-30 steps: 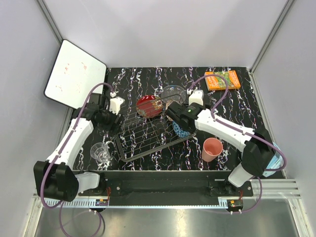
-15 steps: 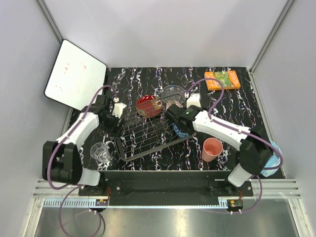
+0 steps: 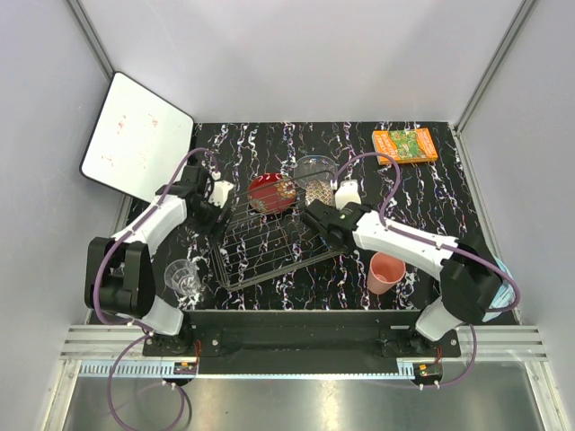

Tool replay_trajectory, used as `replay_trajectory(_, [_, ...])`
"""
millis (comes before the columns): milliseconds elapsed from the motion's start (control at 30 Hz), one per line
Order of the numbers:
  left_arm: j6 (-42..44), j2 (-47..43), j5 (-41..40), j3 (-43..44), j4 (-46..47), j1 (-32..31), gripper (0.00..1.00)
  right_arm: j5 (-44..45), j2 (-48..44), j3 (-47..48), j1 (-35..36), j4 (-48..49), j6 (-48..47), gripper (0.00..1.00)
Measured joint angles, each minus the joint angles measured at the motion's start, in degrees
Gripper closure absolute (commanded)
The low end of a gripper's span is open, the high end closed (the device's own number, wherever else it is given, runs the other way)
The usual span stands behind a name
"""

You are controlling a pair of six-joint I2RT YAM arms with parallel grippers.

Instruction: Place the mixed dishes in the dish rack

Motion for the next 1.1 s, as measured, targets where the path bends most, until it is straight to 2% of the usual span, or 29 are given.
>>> replay_trajectory(200, [-0.15, 0.52, -0.63, 0.33, 0.11, -0.31, 0.24, -2.82, -2.95, -1.22, 0.39, 3.19, -3.96, 0.32])
replay_trajectory(500, [-0.07, 0.55, -0.79, 0.33, 0.72, -1.84, 0.24, -9.2, -2.73, -1.16, 1.73, 11.28, -6.4, 0.34])
replay_trajectory(733, [0.09, 0.74, -0.83, 0.33, 1.03, -1.97, 0.25, -8.37, -3.37, -1.46, 2.05, 10.8, -6.38, 0.33])
replay_trajectory(867, [0.11, 0.74, -0.81, 0.33, 1.14, -2.05, 0.25, -7.39, -6.67, -1.46, 2.43, 9.64, -5.95, 0.33])
replay_trajectory(967, [0.09, 0.74, -0.79, 0.33, 1.25, -2.12, 0.25, -7.39, -10.51, -0.81, 3.37, 10.99, -7.96, 0.33])
replay_trajectory(1100, [0.09, 0.74, -0.81, 0.33, 1.27, -2.21, 0.25, -7.45, -9.46, 3.19, 5.55, 12.66, -11.02, 0.31])
